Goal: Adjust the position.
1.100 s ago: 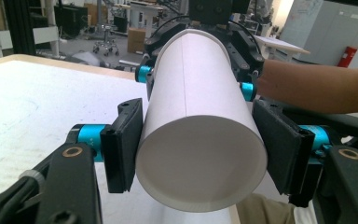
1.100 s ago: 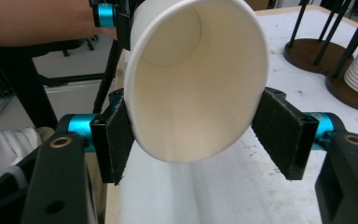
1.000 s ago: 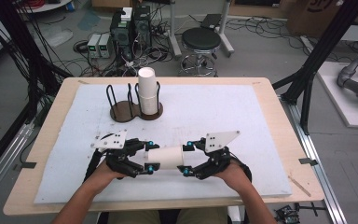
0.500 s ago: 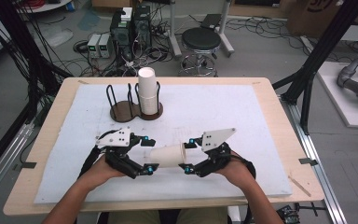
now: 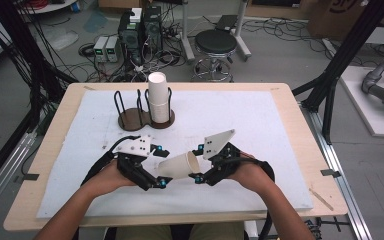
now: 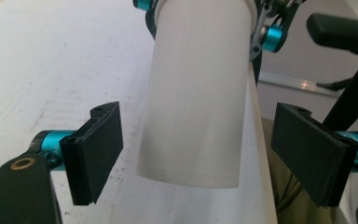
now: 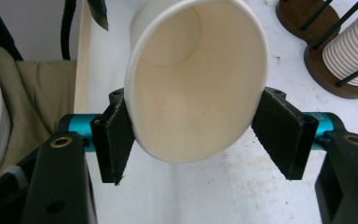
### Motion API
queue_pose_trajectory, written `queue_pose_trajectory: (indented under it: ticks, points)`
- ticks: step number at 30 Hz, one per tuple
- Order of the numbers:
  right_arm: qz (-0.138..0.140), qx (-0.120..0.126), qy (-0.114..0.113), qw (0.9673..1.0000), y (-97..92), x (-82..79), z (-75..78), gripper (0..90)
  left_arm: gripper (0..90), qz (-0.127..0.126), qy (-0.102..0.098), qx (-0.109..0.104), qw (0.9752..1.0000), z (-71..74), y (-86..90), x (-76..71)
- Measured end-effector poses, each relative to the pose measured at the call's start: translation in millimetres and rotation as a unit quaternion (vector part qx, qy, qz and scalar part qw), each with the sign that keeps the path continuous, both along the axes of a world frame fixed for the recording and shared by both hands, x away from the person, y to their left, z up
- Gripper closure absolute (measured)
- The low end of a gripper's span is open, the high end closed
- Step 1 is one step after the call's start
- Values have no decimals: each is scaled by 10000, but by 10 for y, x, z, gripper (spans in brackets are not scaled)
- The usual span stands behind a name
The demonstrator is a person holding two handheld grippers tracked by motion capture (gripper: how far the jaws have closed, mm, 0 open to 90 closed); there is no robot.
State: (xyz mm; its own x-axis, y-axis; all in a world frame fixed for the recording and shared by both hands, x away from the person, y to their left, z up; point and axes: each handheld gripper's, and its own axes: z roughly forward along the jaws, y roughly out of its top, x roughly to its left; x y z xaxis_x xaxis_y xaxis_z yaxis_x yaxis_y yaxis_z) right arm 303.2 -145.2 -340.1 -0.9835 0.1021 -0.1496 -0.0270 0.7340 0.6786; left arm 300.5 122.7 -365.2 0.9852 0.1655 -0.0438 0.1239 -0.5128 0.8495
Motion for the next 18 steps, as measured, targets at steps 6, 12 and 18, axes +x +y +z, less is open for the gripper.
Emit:
queue_pose_trajectory:
  ticks: [6, 12, 18]
  points:
    - [127, -439, -72, 9989, 147, -22, 17, 320, 183, -159, -16, 460, 9988, -54, -141, -2]
    - [172, -684, -74, 9975, 217, -43, -7, 317, 228, -216, 66, 644, 9977, -78, -189, 15]
    - [201, -847, -133, 9961, 254, -50, -22, 315, 254, -256, 184, 791, 9964, -120, -217, 29]
